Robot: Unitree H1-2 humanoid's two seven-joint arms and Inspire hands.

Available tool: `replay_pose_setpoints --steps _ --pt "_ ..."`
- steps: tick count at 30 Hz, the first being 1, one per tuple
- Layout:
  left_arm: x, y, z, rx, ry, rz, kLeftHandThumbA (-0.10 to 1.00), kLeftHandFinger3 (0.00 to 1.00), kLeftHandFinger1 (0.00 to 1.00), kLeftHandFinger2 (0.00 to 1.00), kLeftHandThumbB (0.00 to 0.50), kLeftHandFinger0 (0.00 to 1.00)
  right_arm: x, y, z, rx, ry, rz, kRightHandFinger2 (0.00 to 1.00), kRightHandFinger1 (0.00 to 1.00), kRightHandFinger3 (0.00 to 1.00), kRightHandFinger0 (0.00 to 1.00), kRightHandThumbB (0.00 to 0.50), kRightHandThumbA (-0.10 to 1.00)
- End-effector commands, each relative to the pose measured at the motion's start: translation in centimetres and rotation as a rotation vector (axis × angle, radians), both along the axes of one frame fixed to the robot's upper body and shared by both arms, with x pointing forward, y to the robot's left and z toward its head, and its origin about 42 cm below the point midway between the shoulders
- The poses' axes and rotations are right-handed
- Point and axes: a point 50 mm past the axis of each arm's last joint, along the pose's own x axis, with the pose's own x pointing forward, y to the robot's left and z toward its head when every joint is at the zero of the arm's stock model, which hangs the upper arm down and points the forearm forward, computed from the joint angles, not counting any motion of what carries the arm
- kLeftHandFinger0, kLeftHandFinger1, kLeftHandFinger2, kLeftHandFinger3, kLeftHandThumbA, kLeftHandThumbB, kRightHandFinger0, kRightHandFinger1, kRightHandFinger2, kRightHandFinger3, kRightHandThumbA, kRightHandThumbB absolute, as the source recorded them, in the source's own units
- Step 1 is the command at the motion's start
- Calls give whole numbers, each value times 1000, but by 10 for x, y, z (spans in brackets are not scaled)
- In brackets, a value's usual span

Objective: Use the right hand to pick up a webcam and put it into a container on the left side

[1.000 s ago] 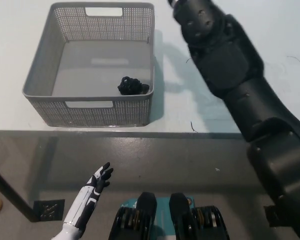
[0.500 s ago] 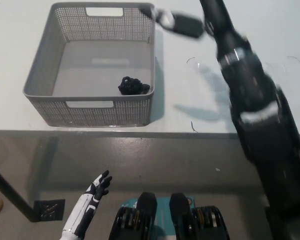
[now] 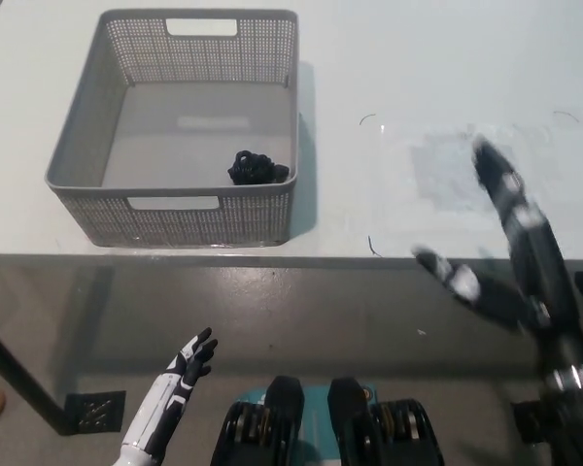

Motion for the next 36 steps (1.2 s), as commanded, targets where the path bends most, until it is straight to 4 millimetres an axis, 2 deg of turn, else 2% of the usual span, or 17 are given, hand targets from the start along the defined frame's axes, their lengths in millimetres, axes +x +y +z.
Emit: replay_pose_setpoints --steps 1,2,4,5,6,7,8,11,13,15,19,22,25,30,36 --pt "7 4 14 -9 -67 4 1000 1000 1000 1000 161 1000 -21 -1 -9 173 -83 84 1000 1000 1000 1000 309 1000" --pt "6 5 14 -6 -69 5 1000 1000 1000 1000 167 1000 -23 2 -26 179 -54 67 1000 1000 1000 1000 316 1000" --pt "6 3 14 -6 -70 6 1000 1000 1000 1000 159 1000 -23 2 -46 177 -8 45 1000 1000 1000 1000 303 1000" --pt "6 3 13 -10 -68 6 1000 1000 1000 1000 158 1000 -22 1 -54 178 14 28 1000 1000 1000 1000 315 1000" --pt "4 2 13 -9 -68 5 1000 1000 1000 1000 150 1000 -23 0 -59 183 28 22 1000 1000 1000 1000 328 1000" --pt "4 2 13 -5 -71 5 1000 1000 1000 1000 153 1000 -23 0 -64 190 46 18 1000 1000 1000 1000 300 1000" --pt "4 3 13 -4 -72 4 1000 1000 1000 1000 153 1000 -22 -1 -69 192 55 16 1000 1000 1000 1000 320 1000" --pt "6 6 15 -6 -58 10 1000 1000 1000 1000 178 1000 -21 -2 -86 192 95 17 1000 1000 1000 1000 293 1000" --pt "5 6 15 -10 -58 14 1000 1000 1000 1000 181 1000 -22 -2 -91 189 115 12 1000 1000 1000 1000 285 1000" --pt "4 5 13 -15 -57 15 1000 1000 1000 1000 172 1000 -24 -5 -105 199 168 1 1000 1000 1000 1000 279 1000" --pt "7 7 13 -16 -66 17 1000 1000 1000 1000 162 1000 -20 -7 -115 203 201 -5 1000 1000 1000 1000 255 1000" --pt "7 7 13 -26 -57 26 1000 1000 1000 1000 178 1000 -17 -9 -120 210 213 -2 1000 1000 1000 1000 251 1000" --pt "11 6 14 -30 -65 23 1000 1000 1000 1000 168 1000 -11 -11 -121 207 220 -7 1000 1000 1000 1000 264 1000" --pt "11 9 14 -32 -60 32 1000 1000 1000 1000 174 1000 -9 -9 -123 200 230 5 1000 1000 1000 1000 230 1000" --pt "9 10 13 -30 -59 34 1000 1000 1000 1000 160 1000 -11 -9 -124 191 235 10 1000 1000 1000 1000 229 1000"
